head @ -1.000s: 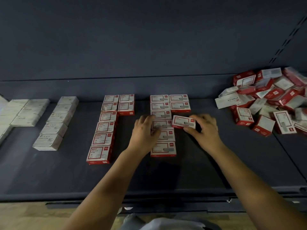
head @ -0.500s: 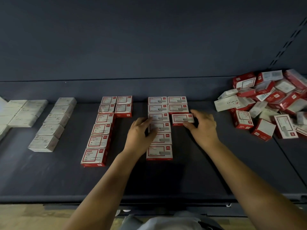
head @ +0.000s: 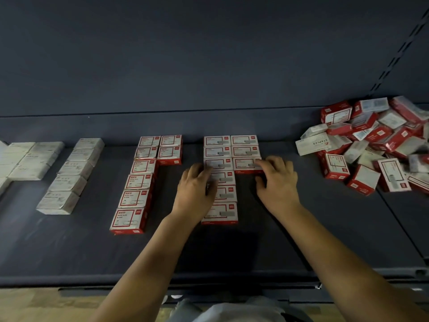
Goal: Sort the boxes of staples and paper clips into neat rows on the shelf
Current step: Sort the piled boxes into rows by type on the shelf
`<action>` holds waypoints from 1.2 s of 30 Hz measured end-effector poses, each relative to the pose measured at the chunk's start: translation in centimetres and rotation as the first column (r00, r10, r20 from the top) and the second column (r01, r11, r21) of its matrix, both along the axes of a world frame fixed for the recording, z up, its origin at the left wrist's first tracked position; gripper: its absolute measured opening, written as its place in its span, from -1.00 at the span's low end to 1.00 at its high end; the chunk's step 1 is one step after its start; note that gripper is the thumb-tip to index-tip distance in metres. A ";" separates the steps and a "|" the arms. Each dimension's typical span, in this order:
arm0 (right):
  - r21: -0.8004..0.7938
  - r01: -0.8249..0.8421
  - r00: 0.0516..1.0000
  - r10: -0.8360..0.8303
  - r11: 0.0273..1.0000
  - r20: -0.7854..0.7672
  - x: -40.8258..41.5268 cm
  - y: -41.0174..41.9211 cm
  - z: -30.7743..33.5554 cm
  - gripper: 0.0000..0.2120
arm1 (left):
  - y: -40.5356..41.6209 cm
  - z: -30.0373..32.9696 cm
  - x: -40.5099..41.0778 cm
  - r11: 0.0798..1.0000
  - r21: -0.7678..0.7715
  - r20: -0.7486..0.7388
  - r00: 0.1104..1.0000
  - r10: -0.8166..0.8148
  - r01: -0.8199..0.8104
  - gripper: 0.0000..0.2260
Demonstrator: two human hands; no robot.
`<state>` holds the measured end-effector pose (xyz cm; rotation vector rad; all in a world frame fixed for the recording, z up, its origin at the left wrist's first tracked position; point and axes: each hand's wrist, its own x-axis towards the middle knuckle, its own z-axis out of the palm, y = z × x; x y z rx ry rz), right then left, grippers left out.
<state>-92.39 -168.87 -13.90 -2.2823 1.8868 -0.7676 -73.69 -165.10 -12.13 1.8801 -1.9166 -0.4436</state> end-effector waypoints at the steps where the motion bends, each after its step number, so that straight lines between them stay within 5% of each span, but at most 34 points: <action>1: -0.032 -0.008 1.000 0.008 0.999 0.002 -0.5 0.4 -0.1 -0.64 | 0.2 0.2 -0.3 0.999 -0.024 0.043 0.999 -0.022 0.023 -0.57; 6: -0.085 0.055 0.997 -0.051 0.995 0.051 -4.2 1.7 -0.4 -0.64 | 0.5 0.7 -2.9 0.987 -0.053 0.155 0.977 -0.145 0.155 -0.57; 13: -0.149 0.194 0.974 -0.173 0.970 0.143 -10.7 2.5 1.2 -0.69 | -0.1 -0.1 -7.4 0.949 -0.179 0.105 0.964 -0.244 0.259 -0.64; 20: 0.134 0.353 0.936 -0.350 0.926 -0.046 -16.2 1.9 2.2 -0.43 | -0.8 -0.7 -11.8 0.932 -0.184 0.100 0.949 -0.298 0.312 -0.63; 26: 0.189 0.287 0.958 -0.279 0.939 -0.069 -18.8 1.3 2.5 -0.44 | -0.4 -0.9 -14.9 0.939 -0.180 0.077 0.956 -0.283 0.292 -0.63; 32: 0.086 0.155 0.976 -0.166 0.984 0.142 -19.5 2.4 1.5 -0.34 | 0.7 -0.7 -17.0 0.939 -0.159 0.052 0.953 -0.299 0.304 -0.62; 36: -0.025 0.052 0.950 -0.041 0.998 0.310 -18.3 4.3 0.9 -0.32 | 1.4 0.0 -18.3 0.939 -0.157 -0.098 0.942 -0.322 0.305 -0.61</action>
